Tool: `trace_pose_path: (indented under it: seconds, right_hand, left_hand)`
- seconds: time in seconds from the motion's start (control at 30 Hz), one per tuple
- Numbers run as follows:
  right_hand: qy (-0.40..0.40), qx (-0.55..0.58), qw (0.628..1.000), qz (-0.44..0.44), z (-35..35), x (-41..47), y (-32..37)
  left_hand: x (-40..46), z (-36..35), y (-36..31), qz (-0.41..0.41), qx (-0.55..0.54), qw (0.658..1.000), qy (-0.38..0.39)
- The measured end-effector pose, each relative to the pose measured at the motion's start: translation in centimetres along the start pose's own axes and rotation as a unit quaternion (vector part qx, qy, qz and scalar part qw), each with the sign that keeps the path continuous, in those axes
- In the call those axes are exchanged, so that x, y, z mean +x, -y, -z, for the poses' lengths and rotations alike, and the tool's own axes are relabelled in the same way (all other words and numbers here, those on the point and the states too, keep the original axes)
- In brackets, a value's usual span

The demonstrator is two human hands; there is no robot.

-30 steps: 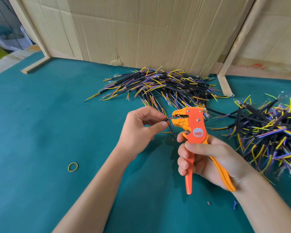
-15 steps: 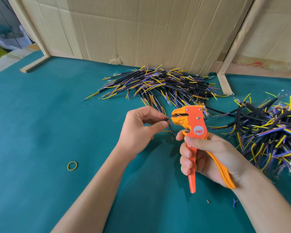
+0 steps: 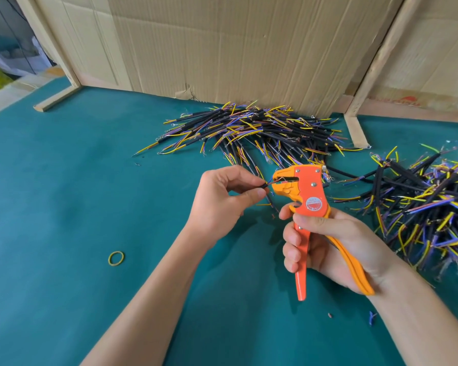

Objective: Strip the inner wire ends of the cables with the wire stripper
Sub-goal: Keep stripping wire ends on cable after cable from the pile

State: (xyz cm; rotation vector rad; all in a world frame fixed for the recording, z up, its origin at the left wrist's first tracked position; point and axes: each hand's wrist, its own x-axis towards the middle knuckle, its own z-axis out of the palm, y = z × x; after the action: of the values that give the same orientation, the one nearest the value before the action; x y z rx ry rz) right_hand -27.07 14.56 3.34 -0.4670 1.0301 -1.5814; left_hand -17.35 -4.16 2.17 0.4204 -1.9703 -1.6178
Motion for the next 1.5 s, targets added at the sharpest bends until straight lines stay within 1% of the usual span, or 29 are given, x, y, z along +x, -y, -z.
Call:
trace_pose_path:
  seconds: [0.17, 0.33, 0.57, 0.93, 1.5]
  right_hand:
    - [-0.007, -0.003, 1.0, -0.004, -0.08, -0.04, 0.04]
    - [-0.016, -0.004, 1.0, -0.009, -0.24, 0.0, 0.09]
    - [-0.027, -0.002, 1.0, -0.01, -0.27, -0.02, 0.08]
    - [0.0, 0.006, 1.0, -0.017, 0.22, 0.02, -0.02]
    - [-0.016, 0.0, 1.0, -0.019, 0.51, 0.12, -0.13]
  left_hand:
    - [0.05, -0.05, 0.16, -0.009, 0.018, 1.0, 0.0]
    - [0.12, -0.18, 0.24, -0.033, 0.063, 0.997, -0.003]
    - [0.12, -0.14, 0.13, -0.043, 0.069, 0.997, -0.009]
    - [0.17, -0.01, 0.0, -0.057, 0.085, 0.995, -0.009]
    - [0.06, -0.06, 0.06, -0.05, 0.087, 0.995, -0.01]
